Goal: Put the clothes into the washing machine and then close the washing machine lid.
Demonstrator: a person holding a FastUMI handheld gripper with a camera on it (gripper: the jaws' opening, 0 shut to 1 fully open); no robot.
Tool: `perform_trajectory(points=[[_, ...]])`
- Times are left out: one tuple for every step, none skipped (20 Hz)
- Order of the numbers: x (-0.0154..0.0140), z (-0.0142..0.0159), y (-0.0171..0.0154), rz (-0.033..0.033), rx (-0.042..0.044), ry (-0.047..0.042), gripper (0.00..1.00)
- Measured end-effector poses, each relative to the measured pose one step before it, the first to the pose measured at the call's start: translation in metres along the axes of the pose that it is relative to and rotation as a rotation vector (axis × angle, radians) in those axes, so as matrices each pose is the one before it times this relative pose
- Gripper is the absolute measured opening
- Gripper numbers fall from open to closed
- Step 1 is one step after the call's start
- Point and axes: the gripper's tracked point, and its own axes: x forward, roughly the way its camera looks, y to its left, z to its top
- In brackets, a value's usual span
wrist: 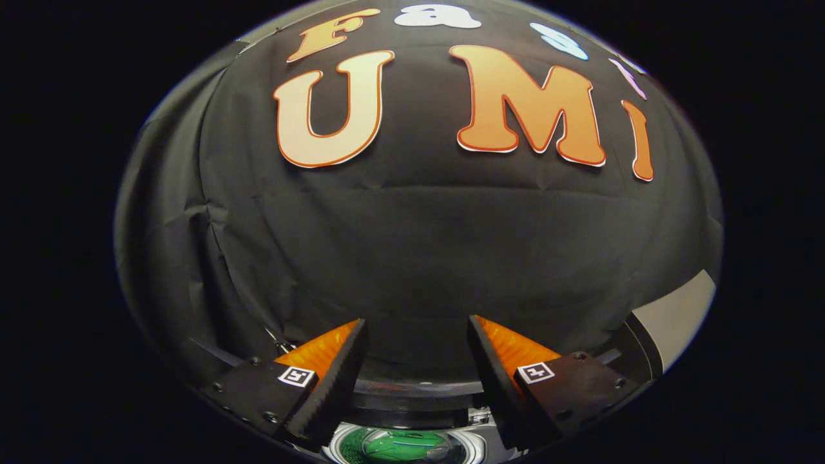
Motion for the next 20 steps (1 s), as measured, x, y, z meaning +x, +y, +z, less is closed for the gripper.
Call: perform_trajectory(points=[[-0.00657, -0.00256, 0.00117, 0.0014, 0.00025, -0.00959, 0.99], [-0.00707, -0.00135, 0.00008, -0.00071, -0.00138, -0.01148, 0.99], [-0.008, -0.00338, 0.00018, -0.00024, -0.00248, -0.00993, 0.99], [-0.00551, -0.00408, 0.00006, 0.00121, -0.00073, -0.0083, 0.99], [-0.00679, -0.00475, 0.00089, 0.00185, -0.00051, -0.00696, 0.98], [-0.00597, -0.00389, 0.00007, 0.00032, -0.00101, -0.0033, 0.98], [-0.00573, -0.00294, -0.00047, 0.00126, -0.00257, -0.00352, 0.99], [-0.0043, -0.00328, 0.00061, 0.00178, -0.00194, -0.00397, 0.98], [-0.00329, -0.0024, 0.00119, 0.00194, -0.00192, -0.00415, 0.98], [-0.00309, -0.00146, 0.00065, 0.00196, 0.00041, -0.00483, 0.98], [-0.00334, -0.00333, -0.0004, 0.0029, -0.00192, -0.00039, 0.98], [-0.00378, -0.00211, 0.00021, 0.00068, -0.00057, 0.00028, 0.98], [-0.00172, -0.00291, 0.00095, -0.00151, 0.00222, -0.00163, 0.98], [-0.00301, -0.00183, -0.00021, -0.0011, -0.00014, -0.00258, 0.98], [-0.00139, -0.00139, 0.00003, -0.00179, -0.00027, -0.00343, 0.98], [-0.00179, -0.00168, -0.00027, -0.00117, 0.00084, -0.00253, 0.98], [-0.00331, -0.00057, 0.00068, -0.00134, 0.00056, -0.00334, 0.98], [-0.00225, -0.00171, -0.00021, -0.0006, -0.00003, -0.00255, 0.98], [-0.00329, -0.00294, 0.00077, -0.00081, 0.00038, 0.00093, 0.98], [-0.00221, -0.00407, -0.00073, -0.00035, 0.00188, 0.00348, 0.98]])
